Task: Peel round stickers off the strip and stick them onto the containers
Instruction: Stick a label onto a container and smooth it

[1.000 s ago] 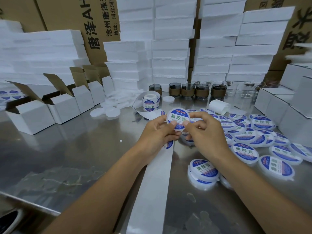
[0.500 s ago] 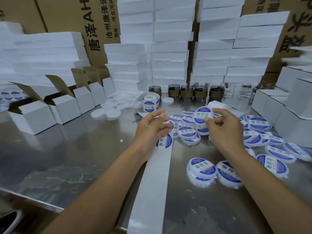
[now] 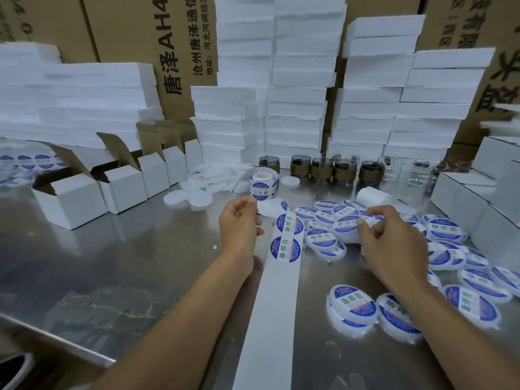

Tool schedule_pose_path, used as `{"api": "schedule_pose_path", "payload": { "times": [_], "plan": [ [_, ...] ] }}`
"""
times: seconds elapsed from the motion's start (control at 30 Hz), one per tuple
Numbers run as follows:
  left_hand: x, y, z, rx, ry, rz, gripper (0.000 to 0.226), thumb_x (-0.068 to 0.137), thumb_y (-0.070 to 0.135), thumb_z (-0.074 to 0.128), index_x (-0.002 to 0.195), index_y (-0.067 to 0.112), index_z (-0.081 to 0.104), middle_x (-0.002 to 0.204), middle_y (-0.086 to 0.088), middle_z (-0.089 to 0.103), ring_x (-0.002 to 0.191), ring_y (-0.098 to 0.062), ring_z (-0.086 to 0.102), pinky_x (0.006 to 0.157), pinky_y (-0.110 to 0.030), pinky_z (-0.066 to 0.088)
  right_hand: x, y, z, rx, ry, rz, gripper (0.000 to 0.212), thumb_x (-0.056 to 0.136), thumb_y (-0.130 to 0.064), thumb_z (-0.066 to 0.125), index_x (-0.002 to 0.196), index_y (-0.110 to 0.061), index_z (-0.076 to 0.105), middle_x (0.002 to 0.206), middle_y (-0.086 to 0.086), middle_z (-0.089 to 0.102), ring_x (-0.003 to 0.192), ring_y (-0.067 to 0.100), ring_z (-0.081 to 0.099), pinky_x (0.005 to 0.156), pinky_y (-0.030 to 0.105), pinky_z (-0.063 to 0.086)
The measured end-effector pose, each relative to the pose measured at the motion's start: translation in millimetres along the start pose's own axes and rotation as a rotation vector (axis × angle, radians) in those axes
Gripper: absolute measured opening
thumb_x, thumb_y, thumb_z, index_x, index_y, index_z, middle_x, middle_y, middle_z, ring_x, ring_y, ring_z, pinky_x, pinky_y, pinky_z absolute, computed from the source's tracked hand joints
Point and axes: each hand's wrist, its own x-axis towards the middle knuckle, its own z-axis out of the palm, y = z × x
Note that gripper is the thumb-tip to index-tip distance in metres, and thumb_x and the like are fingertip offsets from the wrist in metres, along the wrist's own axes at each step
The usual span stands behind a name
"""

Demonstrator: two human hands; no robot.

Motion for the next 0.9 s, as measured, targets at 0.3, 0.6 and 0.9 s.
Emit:
{"api": "schedule_pose_path", "payload": {
  "times": [0.3, 0.6, 0.9],
  "plan": [
    [95, 15, -49, 0.783, 0.081, 0.298, 0.022, 0.091, 0.014, 0.056, 0.113, 0.008, 0.057, 0.106, -0.007, 0.058, 0.099, -0.024, 0.056, 0.081, -0.025, 0.040, -1, -8, 1, -0.301, -0.068, -0.187, 0.022, 0.088, -0.025, 0.054, 0.109, -0.021, 0.060, 0.070, 0.000, 0.066, 0.074, 0.021, 0.060, 0.091, 0.041, 0.036],
    [139, 5, -86, 1.464, -0.087, 0.307, 0.028, 0.091, 0.026, 0.056, 0.112, 0.009, 0.062, 0.123, -0.014, 0.053, 0.115, -0.031, 0.047, 0.097, -0.041, 0.042, 1, -5, 6, -0.376, -0.084, -0.219, 0.016, 0.086, -0.024, 0.058, 0.101, -0.022, 0.064, 0.067, -0.006, 0.067, 0.072, 0.019, 0.061, 0.092, 0.037, 0.026],
    [95, 18, -61, 1.134, -0.141, 0.374, 0.026, 0.095, 0.024, 0.052, 0.077, 0.007, 0.060, 0.095, -0.013, 0.063, 0.093, -0.027, 0.053, 0.083, -0.036, 0.044, 1, -2, 8, -0.380, -0.048, -0.245, 0.012, 0.085, -0.022, 0.060, 0.095, -0.020, 0.066, 0.066, -0.004, 0.066, 0.069, 0.020, 0.060, 0.093, 0.038, 0.025]
  ]
}}
